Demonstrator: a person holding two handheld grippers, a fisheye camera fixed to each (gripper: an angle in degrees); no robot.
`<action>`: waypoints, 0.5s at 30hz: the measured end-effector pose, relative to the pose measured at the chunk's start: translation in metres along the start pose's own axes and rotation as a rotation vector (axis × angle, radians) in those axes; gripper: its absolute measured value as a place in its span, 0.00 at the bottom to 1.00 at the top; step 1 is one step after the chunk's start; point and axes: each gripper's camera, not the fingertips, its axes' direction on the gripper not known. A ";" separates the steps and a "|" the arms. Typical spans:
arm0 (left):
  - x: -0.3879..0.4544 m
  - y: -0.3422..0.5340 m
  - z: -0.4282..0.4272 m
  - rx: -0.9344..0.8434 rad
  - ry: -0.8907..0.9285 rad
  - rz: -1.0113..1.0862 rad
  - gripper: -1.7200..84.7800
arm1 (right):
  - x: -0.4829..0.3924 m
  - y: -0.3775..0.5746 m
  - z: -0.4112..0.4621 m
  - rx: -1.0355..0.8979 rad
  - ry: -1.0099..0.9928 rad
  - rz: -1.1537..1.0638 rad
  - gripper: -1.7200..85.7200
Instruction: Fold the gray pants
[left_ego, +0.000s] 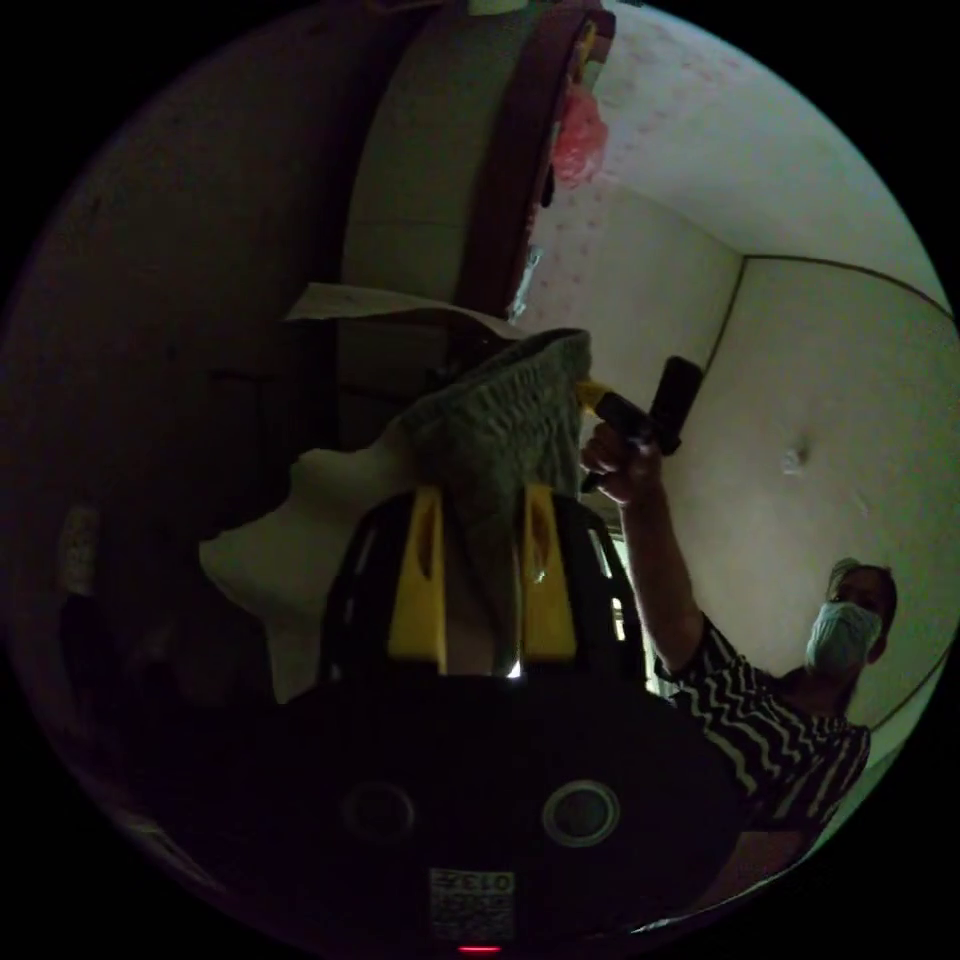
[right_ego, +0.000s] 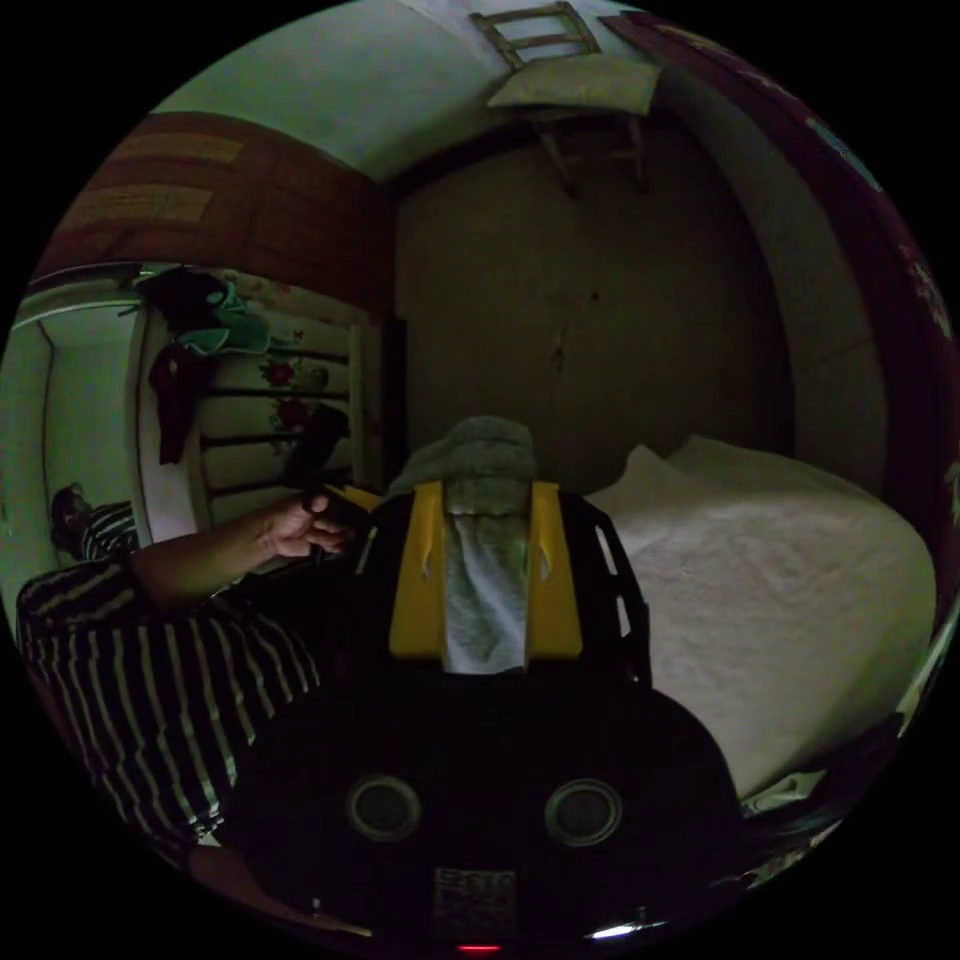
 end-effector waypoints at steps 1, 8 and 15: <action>0.003 0.005 0.000 -0.005 -0.029 0.025 0.12 | 0.000 0.002 -0.001 -0.004 0.010 -0.012 0.13; 0.090 0.068 0.008 0.000 -0.298 0.358 0.09 | -0.044 0.067 -0.027 0.156 0.167 -0.310 0.11; 0.214 0.188 0.103 -0.177 -0.448 0.852 0.09 | -0.083 0.261 -0.087 0.570 0.306 -0.442 0.11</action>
